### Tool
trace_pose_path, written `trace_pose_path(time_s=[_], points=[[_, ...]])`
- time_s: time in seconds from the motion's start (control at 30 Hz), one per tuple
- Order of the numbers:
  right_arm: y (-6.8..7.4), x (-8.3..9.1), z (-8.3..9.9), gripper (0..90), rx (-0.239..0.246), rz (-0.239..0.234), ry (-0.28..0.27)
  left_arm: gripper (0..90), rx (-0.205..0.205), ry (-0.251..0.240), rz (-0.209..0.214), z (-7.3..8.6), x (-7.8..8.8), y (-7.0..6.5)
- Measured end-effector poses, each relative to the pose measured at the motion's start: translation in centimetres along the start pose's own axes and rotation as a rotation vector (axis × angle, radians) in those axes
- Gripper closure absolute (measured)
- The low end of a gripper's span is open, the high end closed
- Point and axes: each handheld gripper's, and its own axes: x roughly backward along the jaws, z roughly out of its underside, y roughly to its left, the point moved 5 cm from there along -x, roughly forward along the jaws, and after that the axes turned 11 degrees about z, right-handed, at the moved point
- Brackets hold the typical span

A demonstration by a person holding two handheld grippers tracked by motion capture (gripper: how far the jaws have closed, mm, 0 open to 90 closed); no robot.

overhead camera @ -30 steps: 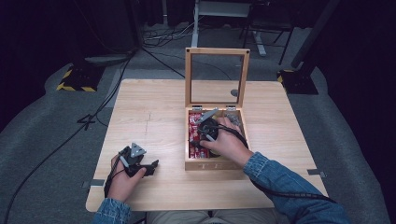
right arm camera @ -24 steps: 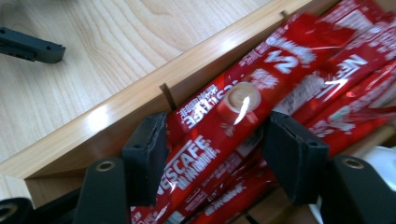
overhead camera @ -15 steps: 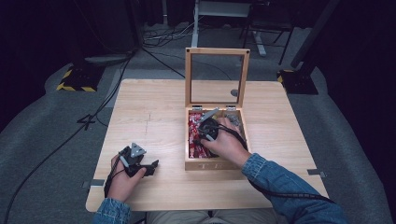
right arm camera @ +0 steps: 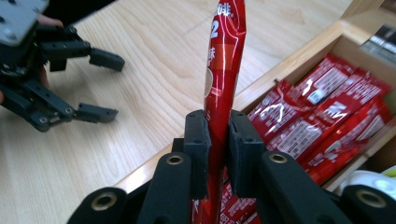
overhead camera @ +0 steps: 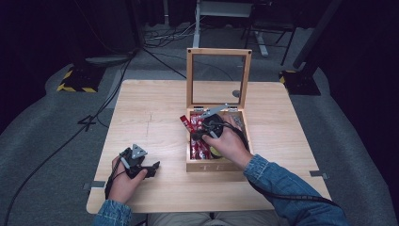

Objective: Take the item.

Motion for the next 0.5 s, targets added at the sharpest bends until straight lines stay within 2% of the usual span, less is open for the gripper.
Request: trace_pose_path(time_s=[0.2, 0.5], points=[[-0.3, 1.0, -0.6, 79.8, -0.009, -0.007, -0.062, 21.2, 0.002, -0.002, 0.000, 0.0, 0.0, 0.0], [-1.4, 3.1, -0.9, 79.7, -0.023, -0.002, -0.114, 20.7, 0.001, 0.003, 0.002, 0.0, 0.0, 0.0]])
